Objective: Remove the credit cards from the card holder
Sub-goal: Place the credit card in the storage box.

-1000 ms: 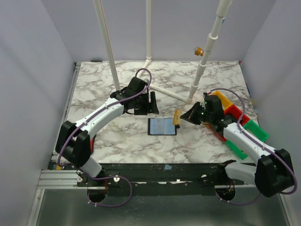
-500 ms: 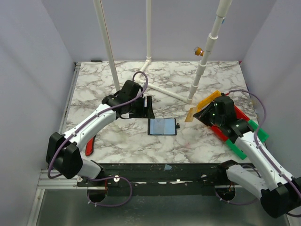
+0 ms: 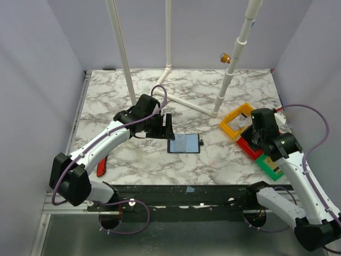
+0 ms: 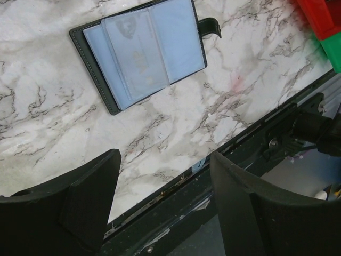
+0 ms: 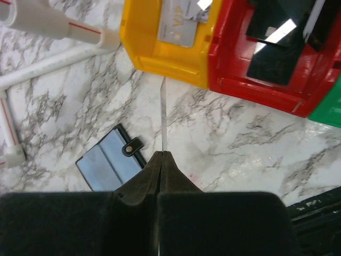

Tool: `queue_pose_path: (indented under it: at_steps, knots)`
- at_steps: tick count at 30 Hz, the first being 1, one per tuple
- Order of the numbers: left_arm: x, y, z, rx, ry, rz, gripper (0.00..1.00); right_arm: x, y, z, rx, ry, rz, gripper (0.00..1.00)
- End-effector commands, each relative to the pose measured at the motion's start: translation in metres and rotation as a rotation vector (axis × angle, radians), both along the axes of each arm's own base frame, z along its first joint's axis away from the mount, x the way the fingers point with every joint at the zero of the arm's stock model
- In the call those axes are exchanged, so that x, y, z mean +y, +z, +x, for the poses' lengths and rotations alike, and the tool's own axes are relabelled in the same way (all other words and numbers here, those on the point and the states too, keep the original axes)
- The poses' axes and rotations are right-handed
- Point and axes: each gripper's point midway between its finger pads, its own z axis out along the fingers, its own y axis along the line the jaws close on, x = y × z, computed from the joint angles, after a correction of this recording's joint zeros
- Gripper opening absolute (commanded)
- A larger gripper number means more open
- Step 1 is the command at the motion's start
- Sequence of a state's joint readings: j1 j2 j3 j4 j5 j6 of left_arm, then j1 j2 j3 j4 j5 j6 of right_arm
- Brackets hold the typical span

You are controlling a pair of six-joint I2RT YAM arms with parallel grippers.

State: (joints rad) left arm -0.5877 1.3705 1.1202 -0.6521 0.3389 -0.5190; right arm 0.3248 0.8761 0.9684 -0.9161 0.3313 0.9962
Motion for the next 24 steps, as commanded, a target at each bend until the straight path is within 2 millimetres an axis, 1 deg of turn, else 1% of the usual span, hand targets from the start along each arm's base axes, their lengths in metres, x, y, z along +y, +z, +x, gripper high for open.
queue_pose_path:
  at_steps: [1,8,12,17,22,24]
  knots:
    - [-0.004,0.011,-0.008,-0.019,-0.042,-0.048,0.7,-0.04,-0.001,-0.022,0.083,-0.153,-0.134,0.01]
    - [-0.003,0.014,-0.012,-0.029,-0.044,-0.061,0.7,-0.071,0.018,-0.029,0.114,-0.249,-0.27,0.01]
    - [-0.002,0.015,-0.013,-0.031,-0.043,-0.062,0.7,-0.086,0.02,-0.032,0.155,-0.286,-0.335,0.01]
    - [-0.001,0.016,-0.014,-0.034,-0.044,-0.064,0.7,-0.109,0.016,-0.035,0.239,-0.332,-0.4,0.01]
    - [-0.002,0.016,-0.014,-0.033,-0.045,-0.068,0.7,-0.139,0.011,-0.037,0.304,-0.389,-0.432,0.01]
    - [-0.002,0.016,-0.014,-0.031,-0.045,-0.07,0.7,-0.152,0.006,-0.038,0.339,-0.415,-0.425,0.01]
